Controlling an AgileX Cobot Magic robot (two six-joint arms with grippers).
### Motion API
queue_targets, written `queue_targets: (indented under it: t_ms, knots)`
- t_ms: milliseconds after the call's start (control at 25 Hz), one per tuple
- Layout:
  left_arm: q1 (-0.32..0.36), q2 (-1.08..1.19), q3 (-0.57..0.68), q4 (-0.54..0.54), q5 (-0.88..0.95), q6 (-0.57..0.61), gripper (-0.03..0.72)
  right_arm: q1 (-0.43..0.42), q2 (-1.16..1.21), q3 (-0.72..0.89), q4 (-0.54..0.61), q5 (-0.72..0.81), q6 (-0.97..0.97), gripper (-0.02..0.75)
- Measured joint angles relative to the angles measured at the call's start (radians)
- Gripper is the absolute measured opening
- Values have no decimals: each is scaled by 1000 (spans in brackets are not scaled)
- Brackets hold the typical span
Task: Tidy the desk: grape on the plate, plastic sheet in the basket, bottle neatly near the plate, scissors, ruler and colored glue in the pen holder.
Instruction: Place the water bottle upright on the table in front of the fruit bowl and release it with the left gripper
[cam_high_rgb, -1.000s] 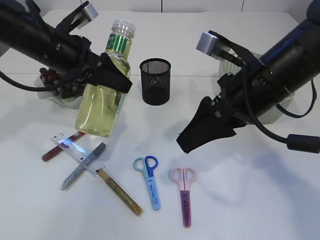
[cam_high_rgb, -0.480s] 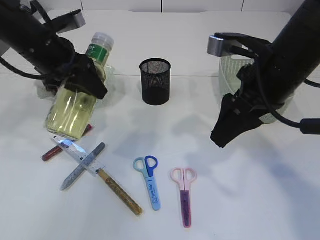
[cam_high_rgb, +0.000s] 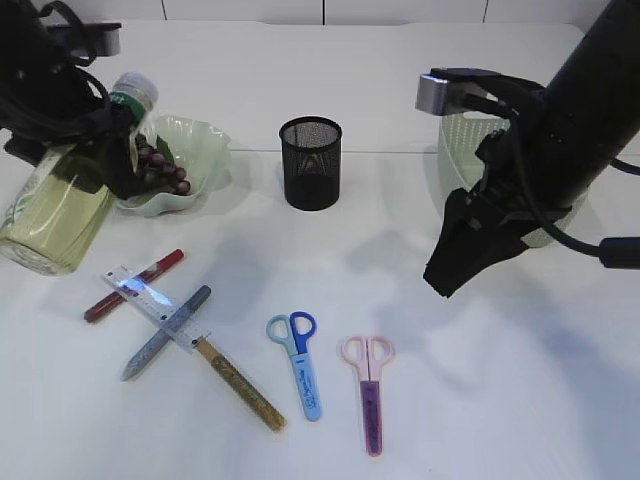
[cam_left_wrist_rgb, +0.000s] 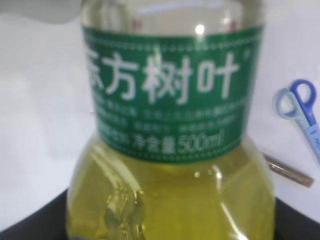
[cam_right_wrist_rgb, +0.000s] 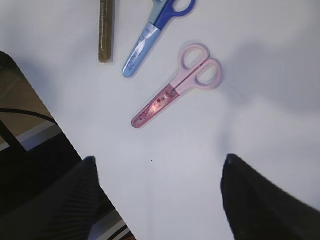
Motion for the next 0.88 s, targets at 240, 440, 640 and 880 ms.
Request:
queue_targets:
  t_ms: [240, 440, 640, 880]
  knots:
    - [0, 0, -66, 102, 8, -75, 453, 0, 0, 0, -45, 0, 117, 585]
    - [0, 0, -115, 192, 21, -145, 453, 0, 0, 0, -258, 2, 450, 585]
    - [0, -7, -148, 260, 25, -162, 453, -16, 0, 0, -432, 5, 668, 585]
    - [1, -54, -148, 266, 26, -181, 453, -19, 0, 0, -462, -12, 725, 585]
